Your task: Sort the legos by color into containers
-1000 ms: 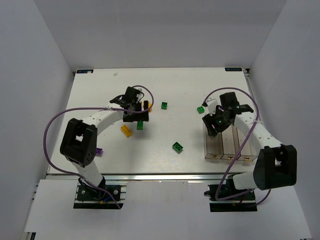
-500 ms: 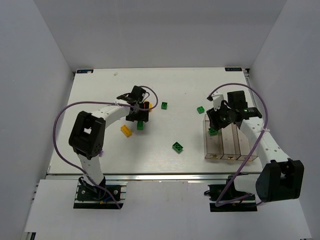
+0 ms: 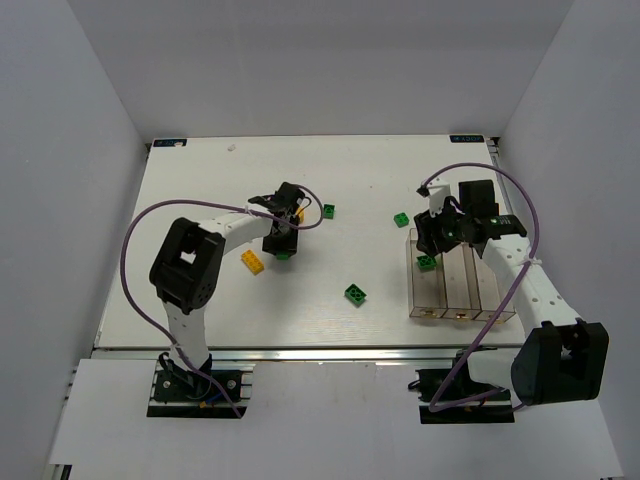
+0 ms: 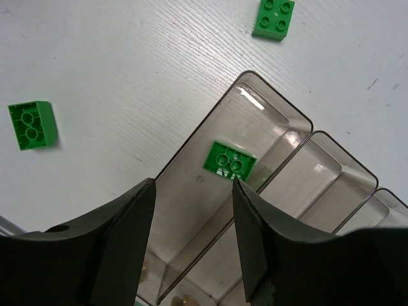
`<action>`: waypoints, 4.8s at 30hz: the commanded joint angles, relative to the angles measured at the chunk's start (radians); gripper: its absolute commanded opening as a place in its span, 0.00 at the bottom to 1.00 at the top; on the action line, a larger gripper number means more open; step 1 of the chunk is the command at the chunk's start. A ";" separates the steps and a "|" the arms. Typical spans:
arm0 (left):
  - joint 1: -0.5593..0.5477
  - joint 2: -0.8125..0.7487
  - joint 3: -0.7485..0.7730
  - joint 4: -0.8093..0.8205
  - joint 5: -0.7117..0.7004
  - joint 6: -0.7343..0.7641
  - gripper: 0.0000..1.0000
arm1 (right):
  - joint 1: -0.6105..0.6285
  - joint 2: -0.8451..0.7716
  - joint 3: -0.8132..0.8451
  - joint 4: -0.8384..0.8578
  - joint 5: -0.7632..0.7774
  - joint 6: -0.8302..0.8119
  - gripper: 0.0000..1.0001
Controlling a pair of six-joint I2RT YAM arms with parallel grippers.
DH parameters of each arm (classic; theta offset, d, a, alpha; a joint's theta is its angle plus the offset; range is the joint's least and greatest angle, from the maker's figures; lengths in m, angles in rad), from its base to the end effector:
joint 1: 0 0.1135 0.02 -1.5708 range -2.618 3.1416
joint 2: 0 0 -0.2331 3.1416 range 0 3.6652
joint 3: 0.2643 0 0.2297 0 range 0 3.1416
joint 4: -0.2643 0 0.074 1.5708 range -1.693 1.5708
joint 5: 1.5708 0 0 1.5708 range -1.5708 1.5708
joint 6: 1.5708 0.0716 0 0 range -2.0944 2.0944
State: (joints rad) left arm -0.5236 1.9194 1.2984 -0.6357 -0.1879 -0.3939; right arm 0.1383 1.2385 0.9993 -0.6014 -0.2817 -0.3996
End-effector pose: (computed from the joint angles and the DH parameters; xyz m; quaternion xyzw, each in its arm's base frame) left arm 0.3180 -0.1681 0.1151 0.0491 0.9822 0.0141 0.1806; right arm 0.2635 0.0568 0.2332 -0.2941 0.8783 0.0840 0.3676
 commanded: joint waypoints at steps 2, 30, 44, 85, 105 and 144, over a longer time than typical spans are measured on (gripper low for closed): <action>-0.004 -0.002 0.006 -0.012 -0.051 -0.019 0.47 | -0.003 -0.013 0.047 0.026 -0.034 0.016 0.57; -0.315 0.194 0.538 0.298 0.840 -0.108 0.07 | -0.123 -0.191 0.050 0.258 0.236 0.507 0.17; -0.380 0.409 0.733 0.283 0.912 -0.160 0.34 | -0.126 -0.277 -0.034 0.295 0.196 0.453 0.20; -0.213 -0.537 -0.157 0.185 0.214 -0.240 0.78 | 0.063 0.352 0.300 0.166 0.102 0.119 0.88; -0.213 -0.591 -0.212 0.143 0.205 -0.307 0.79 | 0.063 0.822 0.607 0.155 0.128 0.082 0.79; -0.233 -0.370 -0.096 0.085 0.303 -0.349 0.80 | 0.052 0.529 0.543 0.005 -0.183 0.007 0.00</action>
State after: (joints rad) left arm -0.7502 1.5375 1.1683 -0.5243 0.0769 -0.7391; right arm 0.1963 1.9324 1.5475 -0.5678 -0.3607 -0.3676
